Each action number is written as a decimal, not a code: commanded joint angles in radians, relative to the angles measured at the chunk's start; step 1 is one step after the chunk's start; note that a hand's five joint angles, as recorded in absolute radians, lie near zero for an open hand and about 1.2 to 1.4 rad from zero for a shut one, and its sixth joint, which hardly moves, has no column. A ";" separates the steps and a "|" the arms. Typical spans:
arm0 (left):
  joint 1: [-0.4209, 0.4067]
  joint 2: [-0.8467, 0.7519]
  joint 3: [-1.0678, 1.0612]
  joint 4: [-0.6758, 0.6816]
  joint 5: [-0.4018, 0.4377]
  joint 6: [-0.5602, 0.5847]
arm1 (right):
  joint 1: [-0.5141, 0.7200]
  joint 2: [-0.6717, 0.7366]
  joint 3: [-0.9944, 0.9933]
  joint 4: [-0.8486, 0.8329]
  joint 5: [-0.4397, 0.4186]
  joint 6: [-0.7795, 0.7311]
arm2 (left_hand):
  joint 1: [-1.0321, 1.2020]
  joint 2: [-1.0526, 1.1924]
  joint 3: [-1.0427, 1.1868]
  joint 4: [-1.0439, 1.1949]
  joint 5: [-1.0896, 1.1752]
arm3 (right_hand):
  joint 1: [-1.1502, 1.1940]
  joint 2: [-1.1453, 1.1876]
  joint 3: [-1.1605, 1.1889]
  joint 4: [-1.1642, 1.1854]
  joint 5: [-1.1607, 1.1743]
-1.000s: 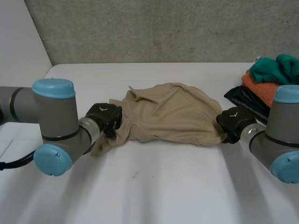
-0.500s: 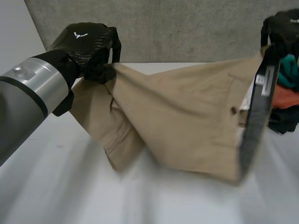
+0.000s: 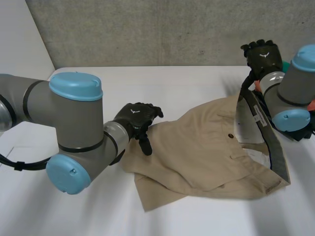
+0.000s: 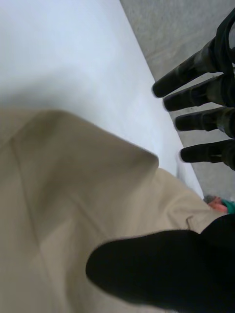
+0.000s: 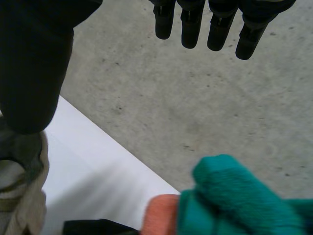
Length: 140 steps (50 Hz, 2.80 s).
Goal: Fold the laundry.
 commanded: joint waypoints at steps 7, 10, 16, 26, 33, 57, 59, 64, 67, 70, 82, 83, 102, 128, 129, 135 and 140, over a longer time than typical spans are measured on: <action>0.125 0.254 -0.170 0.031 -0.050 0.011 | 0.023 -0.439 0.302 0.419 -0.112 -0.135 | -0.092 -0.097 -0.098 -0.092 -0.087 | -0.048 -0.034 -0.035 -0.041 -0.051; 0.134 0.296 -0.244 0.025 -0.016 0.012 | 0.023 -0.526 0.435 0.523 -0.144 -0.196 | -0.089 -0.094 -0.094 -0.089 -0.084 | 0.001 0.015 0.014 0.008 -0.002; 0.116 0.328 -0.371 0.025 0.034 0.022 | -0.002 -0.625 0.686 0.608 -0.162 -0.244 | 0.076 0.071 0.070 0.076 0.081 | 0.222 0.236 0.234 0.229 0.219; 0.053 0.253 -0.441 0.004 0.034 0.037 | -0.028 -0.656 1.121 0.217 -0.293 -0.230 | 0.176 0.171 0.170 0.176 0.181 | 0.275 0.289 0.288 0.282 0.272; 0.039 0.190 -0.408 0.022 0.030 0.040 | -0.008 -0.631 1.229 -0.003 -0.305 -0.190 | 0.170 0.165 0.165 0.170 0.175 | 0.531 0.546 0.544 0.539 0.528; -0.090 -0.049 -0.142 0.067 -0.071 0.037 | 0.029 -0.898 1.045 0.118 -0.242 0.086 | 0.146 0.141 0.140 0.146 0.151 | 1.174 1.188 1.186 1.181 1.171; -0.101 -0.054 -0.125 0.071 -0.079 0.035 | 0.024 -0.889 1.037 0.111 -0.237 0.109 | 0.327 0.323 0.322 0.327 0.332 | 1.174 1.188 1.186 1.181 1.171; -0.098 -0.071 -0.055 0.122 -0.099 0.037 | 0.026 -0.818 0.993 0.100 -0.224 0.124 | 1.129 1.124 1.124 1.129 1.134 | 1.174 1.188 1.186 1.181 1.171; -0.053 -0.097 0.052 0.156 -0.105 0.072 | 0.030 -0.749 0.927 0.066 -0.198 0.106 | 1.129 1.124 1.124 1.129 1.134 | 1.174 1.188 1.186 1.181 1.171; -0.001 -0.089 0.179 0.171 -0.098 0.121 | 0.033 -0.650 0.822 -0.027 -0.161 0.066 | 1.129 1.124 1.124 1.129 1.134 | 1.174 1.188 1.186 1.181 1.171; 0.077 0.012 0.623 0.413 -0.007 0.147 | 0.092 -0.490 0.271 -0.472 0.031 0.084 | 1.129 1.124 1.124 1.129 1.134 | 1.174 1.188 1.186 1.181 1.171; 0.080 0.021 0.629 0.427 -0.016 0.149 | 0.098 -0.475 0.236 -0.481 0.020 0.092 | 1.129 1.124 1.124 1.129 1.134 | 1.174 1.188 1.186 1.181 1.171; 0.142 0.072 -0.126 0.438 0.054 0.180 | 0.185 -0.430 0.783 -0.305 -0.057 -0.112 | 1.129 1.124 1.124 1.129 1.134 | 1.174 1.188 1.186 1.181 1.171; 0.033 0.293 -0.427 -0.198 0.013 0.425 | 0.175 -0.583 0.925 0.531 -0.069 -0.348 | 1.129 1.124 1.124 1.129 1.134 | 1.174 1.188 1.186 1.181 1.171; 0.030 0.290 -0.427 -0.205 0.011 0.433 | 0.178 -0.585 0.927 0.546 -0.066 -0.354 | 1.129 1.124 1.124 1.129 1.134 | 1.174 1.188 1.186 1.181 1.171; -0.013 0.290 -0.423 -0.349 -0.005 0.479 | 0.190 -0.620 0.951 0.715 -0.063 -0.428 | 1.129 1.124 1.124 1.129 1.134 | 1.174 1.188 1.186 1.181 1.171; -0.032 0.319 -0.392 -0.432 -0.016 0.488 | 0.167 -0.648 0.941 0.790 -0.092 -0.520 | 1.129 1.124 1.124 1.129 1.134 | 1.174 1.188 1.186 1.181 1.171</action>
